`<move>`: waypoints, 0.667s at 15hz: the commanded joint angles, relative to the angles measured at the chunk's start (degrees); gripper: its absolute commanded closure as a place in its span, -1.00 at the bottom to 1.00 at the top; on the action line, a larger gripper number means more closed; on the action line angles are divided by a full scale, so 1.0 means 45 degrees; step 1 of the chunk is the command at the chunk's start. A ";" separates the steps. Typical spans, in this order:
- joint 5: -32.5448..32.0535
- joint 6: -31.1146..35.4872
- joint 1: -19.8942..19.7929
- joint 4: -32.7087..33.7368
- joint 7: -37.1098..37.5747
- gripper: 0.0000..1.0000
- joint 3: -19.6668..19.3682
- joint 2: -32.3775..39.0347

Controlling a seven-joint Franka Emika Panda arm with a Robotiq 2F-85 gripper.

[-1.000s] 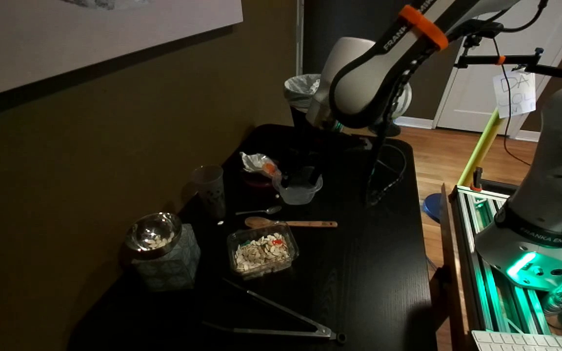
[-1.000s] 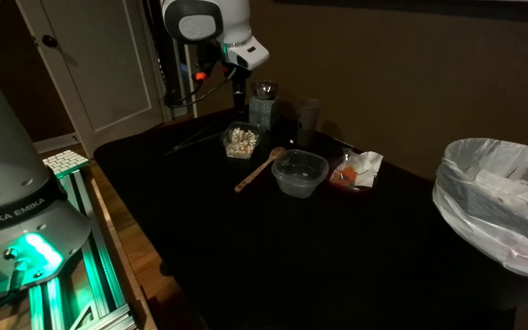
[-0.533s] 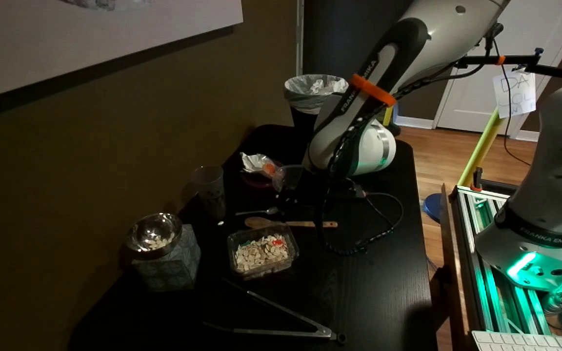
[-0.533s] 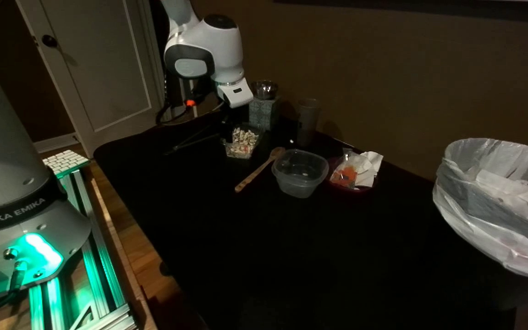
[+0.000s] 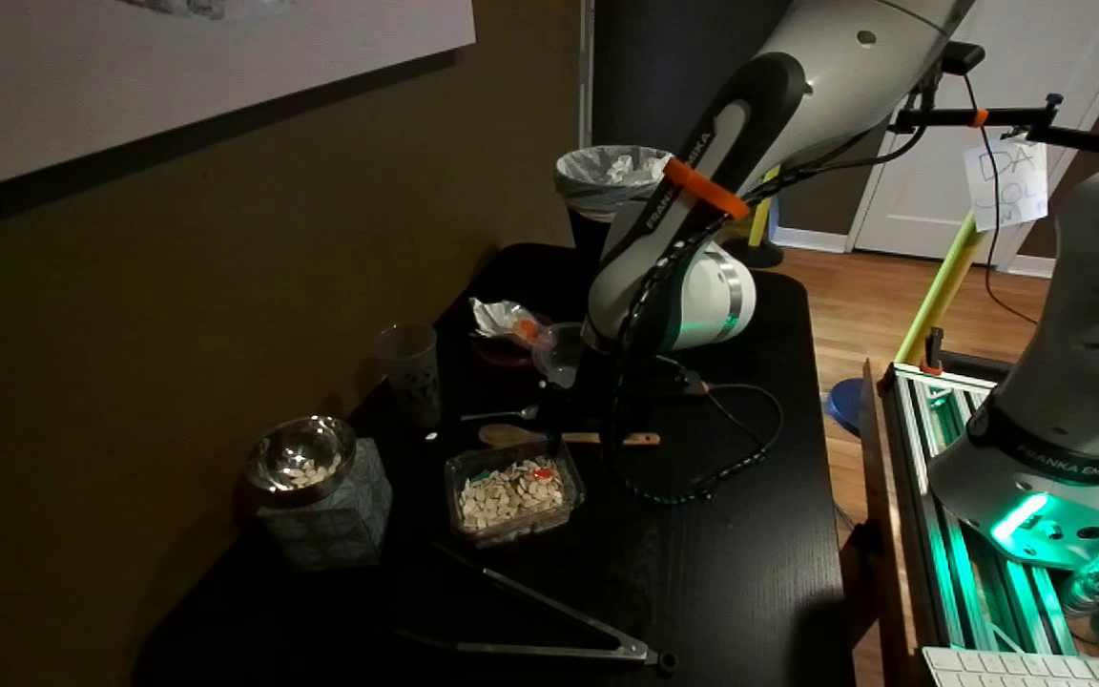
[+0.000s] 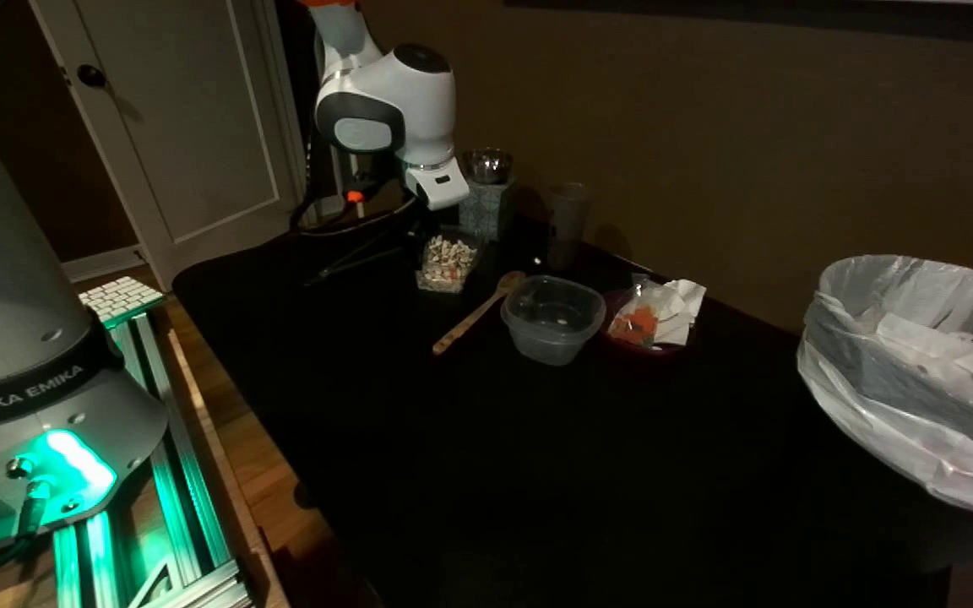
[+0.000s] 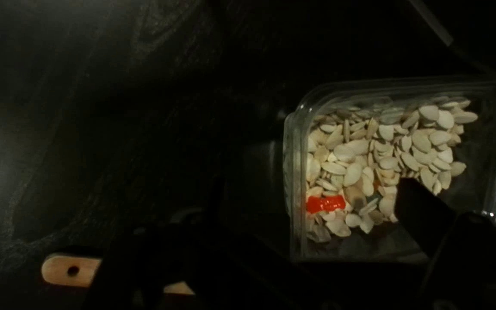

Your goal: Pour some contents from the clear container on the left into the container on the right.

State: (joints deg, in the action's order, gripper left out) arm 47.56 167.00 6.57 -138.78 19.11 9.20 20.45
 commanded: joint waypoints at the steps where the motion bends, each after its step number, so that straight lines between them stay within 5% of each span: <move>1: -0.0587 -0.0864 0.0020 0.0794 -0.0025 -0.56 -0.0244 0.0996; 7: -0.1058 -0.0910 -0.0116 0.1744 -0.0139 0.28 -0.0263 0.2159; 9: -0.1117 -0.0916 -0.0175 0.2068 -0.0193 0.36 -0.0180 0.2521; 10: -0.1148 -0.0926 -0.0180 0.2206 -0.0191 0.22 -0.0168 0.2675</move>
State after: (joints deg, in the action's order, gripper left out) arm 43.34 164.26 6.50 -131.90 18.86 8.17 29.38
